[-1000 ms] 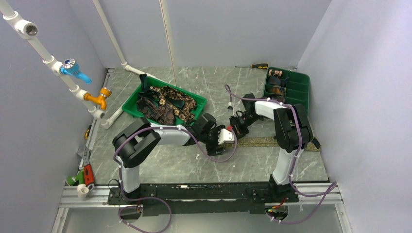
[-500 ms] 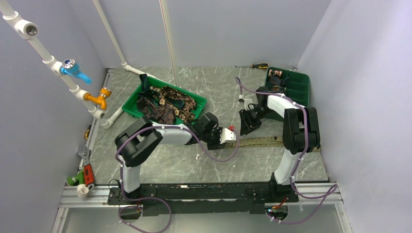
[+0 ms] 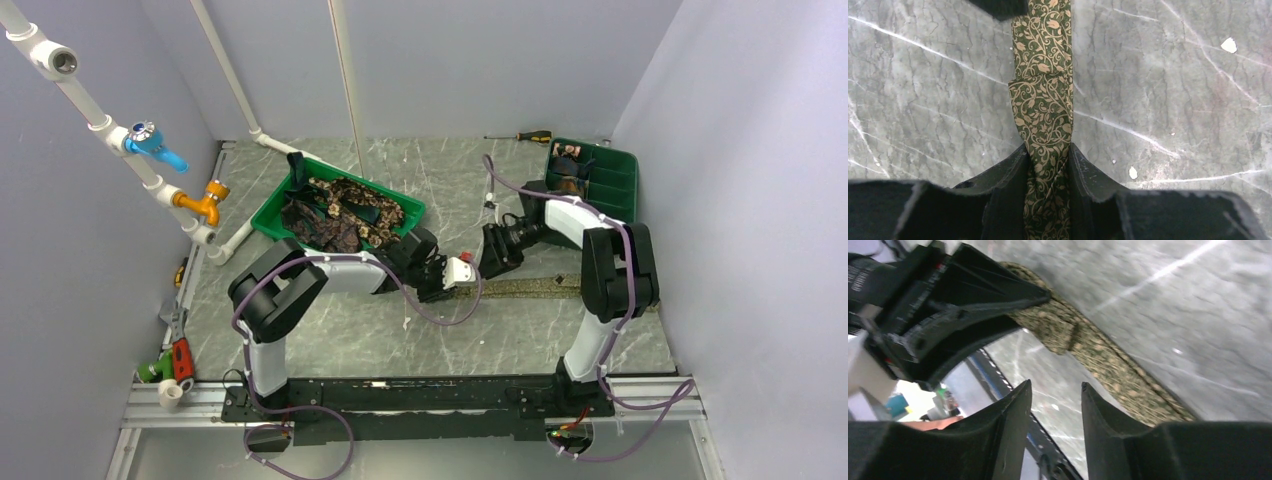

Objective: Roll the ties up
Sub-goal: Roll the tie at the center of the board.

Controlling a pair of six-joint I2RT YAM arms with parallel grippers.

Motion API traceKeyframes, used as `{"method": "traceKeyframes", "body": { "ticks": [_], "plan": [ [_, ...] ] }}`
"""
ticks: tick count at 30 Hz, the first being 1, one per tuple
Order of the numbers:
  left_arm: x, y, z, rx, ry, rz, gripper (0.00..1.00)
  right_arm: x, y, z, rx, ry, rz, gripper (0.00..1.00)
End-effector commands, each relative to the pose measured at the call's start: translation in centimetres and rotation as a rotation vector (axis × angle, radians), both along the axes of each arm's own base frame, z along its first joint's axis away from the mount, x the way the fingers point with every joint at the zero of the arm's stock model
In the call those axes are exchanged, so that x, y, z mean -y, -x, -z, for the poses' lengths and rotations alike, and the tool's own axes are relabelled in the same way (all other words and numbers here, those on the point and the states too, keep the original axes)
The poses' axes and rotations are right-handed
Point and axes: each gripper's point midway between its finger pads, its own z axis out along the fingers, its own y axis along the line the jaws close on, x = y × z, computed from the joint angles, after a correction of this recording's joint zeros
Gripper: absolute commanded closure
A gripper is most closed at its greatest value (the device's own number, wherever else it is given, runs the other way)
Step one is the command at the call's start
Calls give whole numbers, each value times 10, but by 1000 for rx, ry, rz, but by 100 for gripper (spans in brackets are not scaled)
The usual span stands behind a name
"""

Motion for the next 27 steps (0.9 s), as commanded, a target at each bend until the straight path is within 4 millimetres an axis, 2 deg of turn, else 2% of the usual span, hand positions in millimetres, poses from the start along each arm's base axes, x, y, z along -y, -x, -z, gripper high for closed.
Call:
{"method": "traceKeyframes", "body": {
  "ticks": [1, 5, 8, 13, 16, 20, 21, 24, 27],
  "plan": [
    [-49, 22, 49, -78, -198, 2, 66, -41, 3, -23, -28, -163, 26, 61],
    [-50, 23, 51, -73, -206, 11, 66, -62, 6, -18, -91, -201, 37, 75],
    [-51, 23, 53, -73, -210, 16, 65, -72, 5, -8, -117, -191, 39, 80],
    [-51, 22, 53, -79, -204, 9, 63, -66, 9, 28, -155, -109, 52, 84],
    [-51, 19, 51, -94, -197, -14, 57, -59, 16, 56, -203, -50, 67, 87],
    [-55, 8, 28, -130, -100, -98, 33, -49, 19, 82, -221, 34, 78, 90],
    [-56, 3, 14, -121, -52, -126, 27, -48, 19, 83, -223, 42, 76, 90],
    [-67, 1, -9, -97, 34, -153, 21, -45, 19, 86, -222, 61, 78, 91],
    [-73, 7, -12, -53, 46, -113, 22, -43, 20, 88, -227, 71, 79, 91]
  ]
}}
